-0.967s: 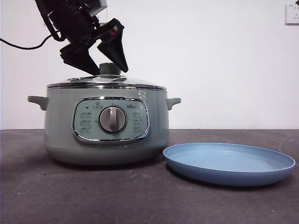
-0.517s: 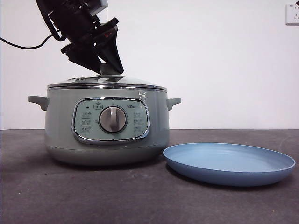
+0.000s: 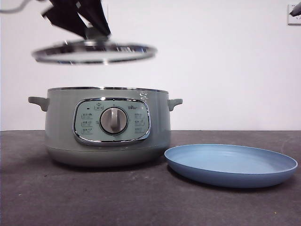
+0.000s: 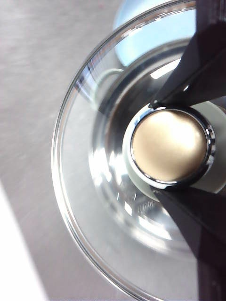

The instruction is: Take the potato out from the steamer,put the potato on the plate,close the lid

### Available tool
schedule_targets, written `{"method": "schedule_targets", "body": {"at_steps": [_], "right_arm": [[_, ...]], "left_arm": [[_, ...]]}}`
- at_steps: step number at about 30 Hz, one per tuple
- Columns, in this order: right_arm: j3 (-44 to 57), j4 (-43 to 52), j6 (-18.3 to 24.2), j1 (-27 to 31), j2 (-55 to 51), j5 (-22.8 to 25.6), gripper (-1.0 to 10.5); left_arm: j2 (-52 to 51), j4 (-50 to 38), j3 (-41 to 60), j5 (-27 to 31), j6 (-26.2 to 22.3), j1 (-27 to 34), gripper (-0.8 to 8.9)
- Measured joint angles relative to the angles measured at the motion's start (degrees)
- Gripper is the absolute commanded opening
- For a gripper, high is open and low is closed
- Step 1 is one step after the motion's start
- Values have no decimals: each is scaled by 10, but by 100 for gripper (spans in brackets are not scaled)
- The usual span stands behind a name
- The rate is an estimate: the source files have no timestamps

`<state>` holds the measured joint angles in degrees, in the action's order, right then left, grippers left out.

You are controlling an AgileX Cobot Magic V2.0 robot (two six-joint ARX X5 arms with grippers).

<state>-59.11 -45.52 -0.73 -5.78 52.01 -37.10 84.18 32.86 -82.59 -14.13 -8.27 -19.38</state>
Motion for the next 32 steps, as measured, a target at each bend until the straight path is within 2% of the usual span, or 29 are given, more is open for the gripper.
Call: {"method": "schedule_targets", "body": {"at_steps": [5,8,15,22,26,32], "right_arm": [[-14,95,-51,-77,75,4,568],[-80,119,-61,-145,166,52,568],[-237,125,-59,-235,339,102,568],[-388,125,-37,-306,496,195,568],[-428,130,-22,-329,559,250,568],[-433,142,-13,-345,622,296,568]], "left_arm": [[-113,82,0,37,9,24,-12],[-189,136,0,66,15,35,-12],[-273,233,0,116,20,36,-12],[-331,296,0,143,34,38,-12],[-353,309,0,145,38,38,-12],[-369,325,0,145,41,38,-12]]}}
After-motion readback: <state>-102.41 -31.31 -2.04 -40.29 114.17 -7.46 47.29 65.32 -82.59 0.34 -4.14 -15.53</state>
